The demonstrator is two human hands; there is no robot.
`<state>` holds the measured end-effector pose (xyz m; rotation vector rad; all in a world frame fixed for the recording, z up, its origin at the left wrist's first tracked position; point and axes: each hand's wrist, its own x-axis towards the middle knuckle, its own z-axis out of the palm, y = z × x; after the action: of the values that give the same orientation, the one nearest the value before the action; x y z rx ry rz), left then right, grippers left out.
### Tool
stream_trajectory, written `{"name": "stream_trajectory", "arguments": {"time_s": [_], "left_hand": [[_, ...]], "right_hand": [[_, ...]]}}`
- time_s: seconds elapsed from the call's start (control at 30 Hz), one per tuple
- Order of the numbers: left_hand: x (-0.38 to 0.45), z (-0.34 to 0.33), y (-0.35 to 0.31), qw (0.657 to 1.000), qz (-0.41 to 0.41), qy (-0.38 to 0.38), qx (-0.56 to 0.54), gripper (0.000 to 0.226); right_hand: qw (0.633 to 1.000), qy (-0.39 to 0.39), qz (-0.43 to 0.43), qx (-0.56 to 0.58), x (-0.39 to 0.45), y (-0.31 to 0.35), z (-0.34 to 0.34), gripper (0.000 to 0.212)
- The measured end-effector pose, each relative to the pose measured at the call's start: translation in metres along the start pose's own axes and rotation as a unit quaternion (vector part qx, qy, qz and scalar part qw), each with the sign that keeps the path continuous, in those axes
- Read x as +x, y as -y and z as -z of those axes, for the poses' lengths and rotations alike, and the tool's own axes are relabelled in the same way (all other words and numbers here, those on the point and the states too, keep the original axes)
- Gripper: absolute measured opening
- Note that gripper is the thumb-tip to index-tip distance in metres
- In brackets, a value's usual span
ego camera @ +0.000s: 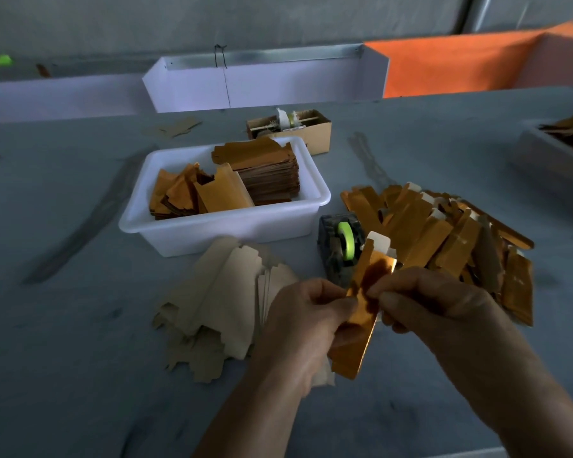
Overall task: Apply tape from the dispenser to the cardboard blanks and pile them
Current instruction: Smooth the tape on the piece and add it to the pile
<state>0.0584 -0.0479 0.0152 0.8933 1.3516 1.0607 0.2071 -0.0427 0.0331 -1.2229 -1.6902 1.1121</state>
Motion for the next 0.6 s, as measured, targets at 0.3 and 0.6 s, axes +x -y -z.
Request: {"name": "stream_trajectory", "arguments": {"time_s": [0.3,0.6], "left_hand": [[-0.008,0.003,-0.005,1.0,-0.007,0.021,-0.016,0.004],[-0.011,0.002,-0.008,0.998,0.005,0.056,-0.042,0.01]], "right_hand": [[0.995,-0.004,0.03,-0.097,0.003,-0.001,-0.008,0.022],[0.993,-0.038,0.021,-0.106,0.005,0.002,-0.006,0.025]]}}
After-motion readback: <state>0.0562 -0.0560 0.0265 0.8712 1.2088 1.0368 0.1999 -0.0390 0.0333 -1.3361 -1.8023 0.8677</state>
